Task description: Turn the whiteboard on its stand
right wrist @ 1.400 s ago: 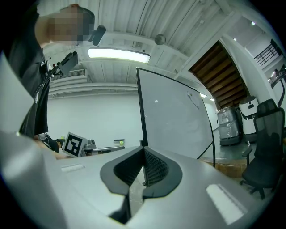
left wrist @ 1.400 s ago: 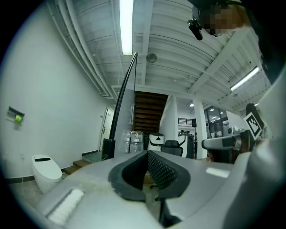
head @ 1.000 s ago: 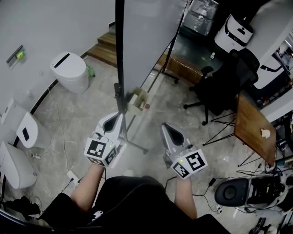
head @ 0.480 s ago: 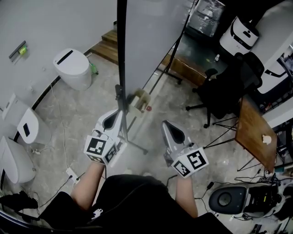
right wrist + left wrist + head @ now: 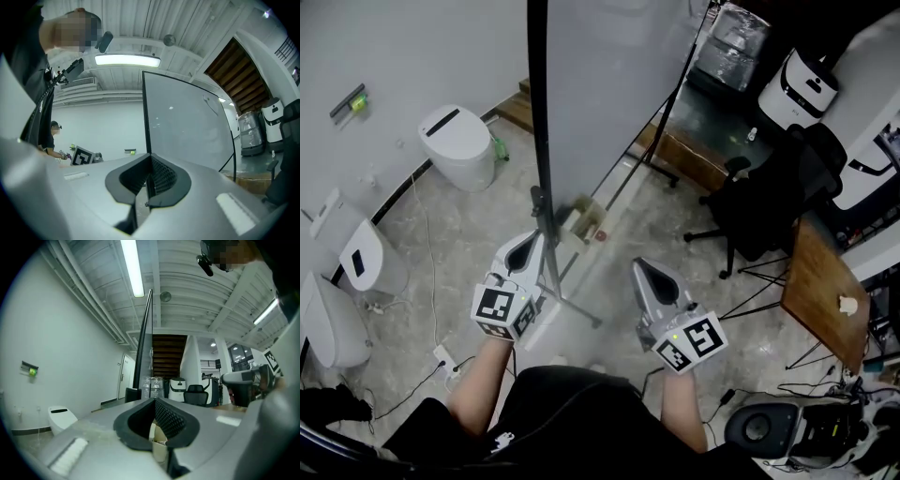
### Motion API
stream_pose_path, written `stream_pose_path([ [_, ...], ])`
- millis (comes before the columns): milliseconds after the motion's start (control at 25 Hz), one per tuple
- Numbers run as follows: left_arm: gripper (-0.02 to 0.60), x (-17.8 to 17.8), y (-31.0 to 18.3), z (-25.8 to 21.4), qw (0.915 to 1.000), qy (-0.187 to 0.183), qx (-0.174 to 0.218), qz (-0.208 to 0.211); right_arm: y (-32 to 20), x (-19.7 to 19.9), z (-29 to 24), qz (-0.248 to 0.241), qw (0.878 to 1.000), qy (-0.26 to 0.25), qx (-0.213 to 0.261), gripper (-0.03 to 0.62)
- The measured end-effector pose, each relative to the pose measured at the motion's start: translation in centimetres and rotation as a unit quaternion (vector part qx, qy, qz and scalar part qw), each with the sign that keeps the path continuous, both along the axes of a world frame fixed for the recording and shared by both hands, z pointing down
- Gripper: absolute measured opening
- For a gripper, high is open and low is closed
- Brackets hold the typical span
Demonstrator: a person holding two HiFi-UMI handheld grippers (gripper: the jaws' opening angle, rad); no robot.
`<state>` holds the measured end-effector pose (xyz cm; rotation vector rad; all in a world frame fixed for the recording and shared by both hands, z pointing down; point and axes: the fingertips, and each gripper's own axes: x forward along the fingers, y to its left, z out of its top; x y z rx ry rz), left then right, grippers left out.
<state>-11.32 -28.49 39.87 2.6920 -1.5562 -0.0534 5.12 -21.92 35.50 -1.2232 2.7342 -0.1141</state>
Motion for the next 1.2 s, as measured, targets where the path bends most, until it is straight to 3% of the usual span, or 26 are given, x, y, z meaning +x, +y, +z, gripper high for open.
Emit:
stream_pose_path([
  [320,0.029,-0.8,-2.0,1.4,0.9993,-0.026,-0.013,-0.023,0.1,1.2,0.4,0.001,1.000,0.004,-0.004,0.009],
  [400,0.070,-1.2,-2.6,1.4,0.9988,-0.031,-0.013,-0.036,0.1,1.5,0.6,0.003,1.000,0.004,-0.004,0.008],
  [680,0.301,-1.4,-5.9,1.7,0.9971,-0.039,-0.021,-0.062,-0.2,2.2,0.8,0.010,1.000,0.003,-0.006,0.009],
  [880,0.321,1.2,-9.7,2.8,0.9961,-0.046,-0.045,-0.060,-1.6,4.5,1.3,0.015,1.000,0.001,-0.013,0.009],
  [1080,0.318,1.2,-10.9,2.5,0.9960,-0.050,-0.047,-0.057,-1.2,4.3,1.2,0.031,0.999,0.001,-0.020,0.008],
  [1200,0.269,0.3,-10.6,2.2,0.9955,-0.058,-0.038,-0.064,-0.3,3.6,1.6,0.036,0.999,0.001,-0.023,0.009],
])
